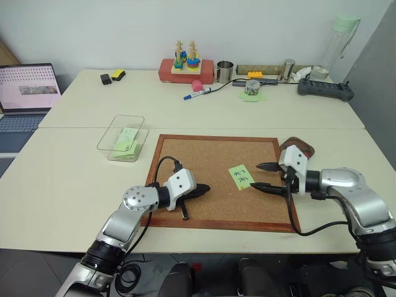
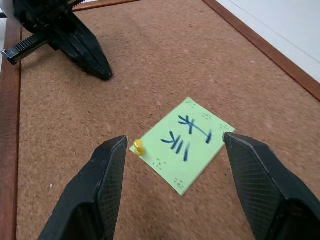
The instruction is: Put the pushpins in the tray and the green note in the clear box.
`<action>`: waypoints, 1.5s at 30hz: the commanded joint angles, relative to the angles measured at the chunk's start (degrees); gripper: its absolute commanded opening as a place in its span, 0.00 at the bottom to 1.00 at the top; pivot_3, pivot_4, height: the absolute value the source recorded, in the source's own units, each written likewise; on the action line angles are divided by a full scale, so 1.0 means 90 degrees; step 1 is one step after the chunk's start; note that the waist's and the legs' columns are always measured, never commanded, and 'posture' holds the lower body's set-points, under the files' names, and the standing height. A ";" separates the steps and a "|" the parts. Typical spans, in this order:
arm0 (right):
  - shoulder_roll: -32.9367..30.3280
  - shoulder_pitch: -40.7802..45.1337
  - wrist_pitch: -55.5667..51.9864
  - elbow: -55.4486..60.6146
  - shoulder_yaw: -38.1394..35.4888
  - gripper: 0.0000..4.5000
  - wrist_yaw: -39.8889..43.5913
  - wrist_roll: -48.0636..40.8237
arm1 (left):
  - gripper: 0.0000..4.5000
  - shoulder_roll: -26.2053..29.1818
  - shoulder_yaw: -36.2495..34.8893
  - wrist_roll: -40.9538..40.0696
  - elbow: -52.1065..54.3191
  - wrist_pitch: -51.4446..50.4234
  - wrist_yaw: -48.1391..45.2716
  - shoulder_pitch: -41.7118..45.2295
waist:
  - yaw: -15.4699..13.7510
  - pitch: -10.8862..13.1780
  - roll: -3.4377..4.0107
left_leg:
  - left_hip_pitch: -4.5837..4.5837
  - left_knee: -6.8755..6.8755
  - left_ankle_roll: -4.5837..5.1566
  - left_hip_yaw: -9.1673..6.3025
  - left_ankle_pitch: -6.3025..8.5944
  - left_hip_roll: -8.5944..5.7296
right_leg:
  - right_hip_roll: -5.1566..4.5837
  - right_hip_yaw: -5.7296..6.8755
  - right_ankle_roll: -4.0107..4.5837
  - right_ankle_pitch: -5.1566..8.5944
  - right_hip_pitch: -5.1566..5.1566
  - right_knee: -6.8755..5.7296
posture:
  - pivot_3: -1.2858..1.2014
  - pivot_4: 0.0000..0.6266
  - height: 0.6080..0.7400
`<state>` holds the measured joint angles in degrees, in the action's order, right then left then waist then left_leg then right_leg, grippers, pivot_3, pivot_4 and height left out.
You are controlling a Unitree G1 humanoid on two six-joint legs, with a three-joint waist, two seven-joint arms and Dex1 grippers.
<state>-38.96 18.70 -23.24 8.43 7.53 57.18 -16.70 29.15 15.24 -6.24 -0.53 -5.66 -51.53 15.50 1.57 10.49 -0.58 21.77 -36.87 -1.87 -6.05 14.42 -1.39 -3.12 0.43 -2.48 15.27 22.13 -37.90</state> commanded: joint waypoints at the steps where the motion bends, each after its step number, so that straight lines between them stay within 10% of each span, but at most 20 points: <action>1: 0.0306 -0.0031 0.0436 -0.0130 0.0207 0.71 -0.0080 0.0174 | 0.00 0.0114 0.0088 0.0151 -0.0126 -0.0139 -0.0095 -0.0126 | 0.0001 0.0000 0.0001 | 0.0000 0.0002 0.0000 -0.0001 0.0000 0.0001 | 0.0001 0.0001 0.0000 0.0000 0.0001 0.0000 | 0.52 0.24 1.00; 10: 0.0588 -0.0014 0.0972 -0.0751 0.0362 0.71 -0.0026 0.0407 | 0.00 0.0201 0.0021 0.0120 -0.0050 -0.0166 -0.0114 -0.0203 | 0.0014 0.0001 -0.0001 | 0.0000 0.0001 -0.0001 -0.0001 0.0000 0.0003 | 0.0003 0.0000 0.0001 0.0000 0.0004 -0.0001 | 0.52 0.24 1.00; 27: 0.0708 0.0055 0.1263 -0.1092 0.0479 0.01 0.0213 0.0501 | 0.00 0.0243 -0.0029 0.0122 -0.0006 -0.0203 -0.0092 -0.0261 | 0.0026 0.0000 0.0000 | -0.0003 0.0001 -0.0001 0.0000 0.0000 0.0005 | 0.0006 -0.0002 0.0004 0.0001 0.0004 -0.0007 | 0.52 0.24 1.00; 45: 0.0319 0.0160 0.0789 0.0158 0.0188 0.01 0.0316 0.0089 | 0.00 -0.0050 -0.0566 -0.0343 -0.0080 -0.0827 0.0325 -0.0043 | 0.0020 0.0001 -0.0001 | -0.0004 -0.0003 -0.0001 -0.0002 0.0000 0.0006 | 0.0006 0.0000 0.0005 -0.0001 0.0002 -0.0009 | 0.52 0.24 1.00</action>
<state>-35.49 19.37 -17.19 7.69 10.09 59.91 -16.43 28.78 13.44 -7.92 0.19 -9.26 -50.62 14.89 1.76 10.50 -0.59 21.74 -36.92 -1.88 -6.07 14.42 -1.34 -3.07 0.43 -2.44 15.25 22.15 -37.98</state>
